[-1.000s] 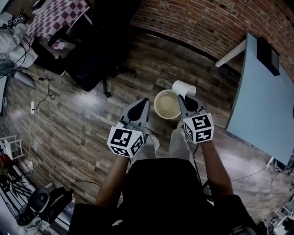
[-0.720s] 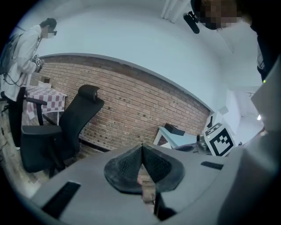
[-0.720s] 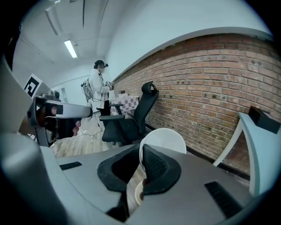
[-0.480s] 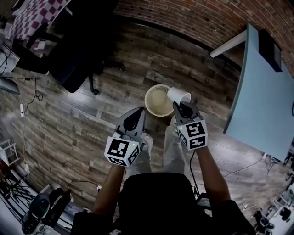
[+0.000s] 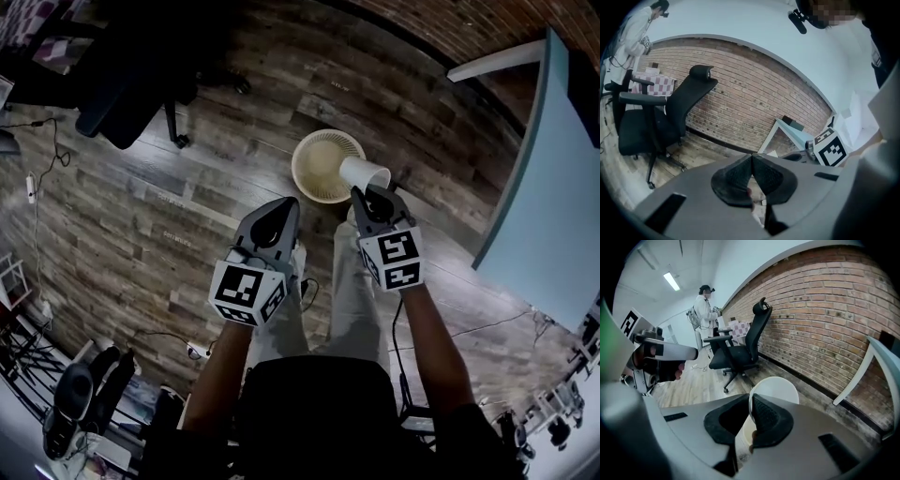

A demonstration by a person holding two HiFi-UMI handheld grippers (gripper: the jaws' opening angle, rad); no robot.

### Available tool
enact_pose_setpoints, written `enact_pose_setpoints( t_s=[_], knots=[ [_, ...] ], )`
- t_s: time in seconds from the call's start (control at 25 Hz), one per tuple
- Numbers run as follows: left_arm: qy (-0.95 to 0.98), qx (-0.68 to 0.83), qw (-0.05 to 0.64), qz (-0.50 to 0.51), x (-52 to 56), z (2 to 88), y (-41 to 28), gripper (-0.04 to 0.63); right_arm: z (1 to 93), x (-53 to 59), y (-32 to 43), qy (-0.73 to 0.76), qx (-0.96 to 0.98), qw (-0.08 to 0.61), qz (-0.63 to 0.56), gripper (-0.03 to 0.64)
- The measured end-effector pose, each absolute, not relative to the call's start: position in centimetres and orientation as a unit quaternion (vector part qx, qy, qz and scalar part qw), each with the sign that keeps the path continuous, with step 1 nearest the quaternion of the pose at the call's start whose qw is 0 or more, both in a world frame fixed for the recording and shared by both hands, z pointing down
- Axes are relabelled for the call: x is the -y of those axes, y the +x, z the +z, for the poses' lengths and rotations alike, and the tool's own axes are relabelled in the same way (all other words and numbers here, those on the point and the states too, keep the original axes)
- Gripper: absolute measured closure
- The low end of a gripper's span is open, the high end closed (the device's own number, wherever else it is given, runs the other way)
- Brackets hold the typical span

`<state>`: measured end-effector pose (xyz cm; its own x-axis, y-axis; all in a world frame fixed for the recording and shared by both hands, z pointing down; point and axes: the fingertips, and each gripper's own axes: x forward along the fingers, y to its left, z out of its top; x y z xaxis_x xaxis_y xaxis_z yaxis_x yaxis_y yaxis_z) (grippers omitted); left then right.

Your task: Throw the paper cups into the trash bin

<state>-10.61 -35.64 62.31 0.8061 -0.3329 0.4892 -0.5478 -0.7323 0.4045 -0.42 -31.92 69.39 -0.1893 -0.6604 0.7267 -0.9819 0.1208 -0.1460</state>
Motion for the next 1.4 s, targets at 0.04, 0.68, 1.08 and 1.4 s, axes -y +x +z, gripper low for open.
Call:
enact_pose_setpoints(
  t_s=[0.04, 0.68, 1.08, 1.4],
  knots=[
    [0.91, 0.238, 0.277, 0.195, 35.5, 62.9, -10.3, 0.592, 70.2, 31.8, -0.5, 0.581, 0.704, 0.259, 0.317, 0.595],
    [0.893, 0.237, 0.316, 0.217, 37.3, 76.9, -10.7, 0.592, 83.8, 33.8, -1.0, 0.557, 0.703, 0.29, 0.334, 0.595],
    [0.876, 0.277, 0.321, 0.23, 38.3, 84.8, -11.0, 0.592, 92.1, 33.4, -1.3, 0.542, 0.696, 0.289, 0.37, 0.595],
    [0.867, 0.267, 0.345, 0.242, 36.8, 90.5, -9.1, 0.592, 99.4, 32.8, -1.2, 0.518, 0.689, 0.345, 0.37, 0.595]
  ],
)
